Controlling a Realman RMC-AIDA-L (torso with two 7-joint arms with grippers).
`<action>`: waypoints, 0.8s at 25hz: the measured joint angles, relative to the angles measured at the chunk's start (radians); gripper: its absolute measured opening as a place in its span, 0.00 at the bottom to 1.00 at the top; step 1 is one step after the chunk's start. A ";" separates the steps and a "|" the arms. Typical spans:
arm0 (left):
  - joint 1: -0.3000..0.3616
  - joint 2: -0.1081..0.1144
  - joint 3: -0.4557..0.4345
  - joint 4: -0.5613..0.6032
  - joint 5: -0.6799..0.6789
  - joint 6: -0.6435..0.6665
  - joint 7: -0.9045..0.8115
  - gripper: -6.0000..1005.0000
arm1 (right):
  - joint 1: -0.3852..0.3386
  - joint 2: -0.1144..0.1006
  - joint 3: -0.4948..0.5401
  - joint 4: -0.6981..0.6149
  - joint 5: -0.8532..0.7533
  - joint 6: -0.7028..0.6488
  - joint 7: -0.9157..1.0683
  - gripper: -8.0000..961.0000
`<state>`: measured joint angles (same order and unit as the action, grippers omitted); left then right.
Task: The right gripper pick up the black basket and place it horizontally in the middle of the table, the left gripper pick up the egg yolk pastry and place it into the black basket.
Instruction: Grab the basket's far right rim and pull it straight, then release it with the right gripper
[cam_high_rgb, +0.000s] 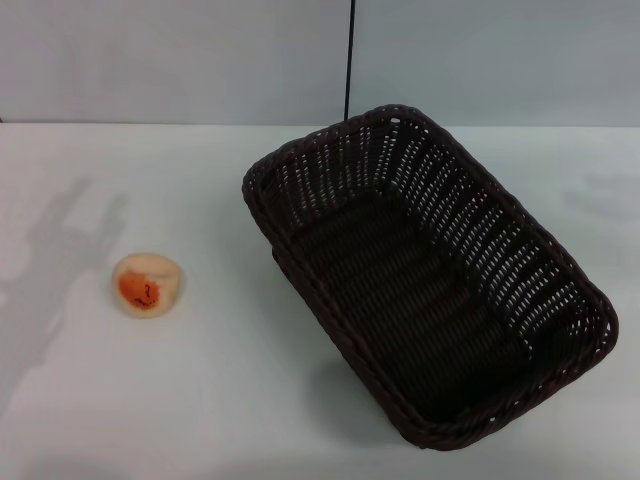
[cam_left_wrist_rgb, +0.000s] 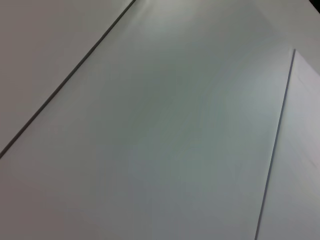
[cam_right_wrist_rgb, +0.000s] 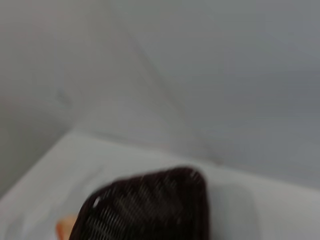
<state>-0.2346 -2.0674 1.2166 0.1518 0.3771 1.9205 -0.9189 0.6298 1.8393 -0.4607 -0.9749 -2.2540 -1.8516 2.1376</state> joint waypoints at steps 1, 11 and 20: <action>0.000 0.000 0.001 -0.003 0.001 0.000 0.000 0.66 | 0.021 -0.002 -0.008 -0.005 -0.027 -0.023 0.000 0.58; 0.006 0.000 0.003 -0.025 0.005 0.000 0.001 0.66 | 0.106 0.017 -0.227 -0.040 -0.128 0.011 0.103 0.58; -0.001 -0.003 0.005 -0.042 0.005 0.000 0.006 0.66 | 0.159 0.048 -0.320 0.013 -0.240 0.026 0.128 0.75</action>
<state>-0.2353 -2.0704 1.2213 0.1102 0.3819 1.9200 -0.9133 0.7885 1.8871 -0.7805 -0.9617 -2.4940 -1.8259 2.2655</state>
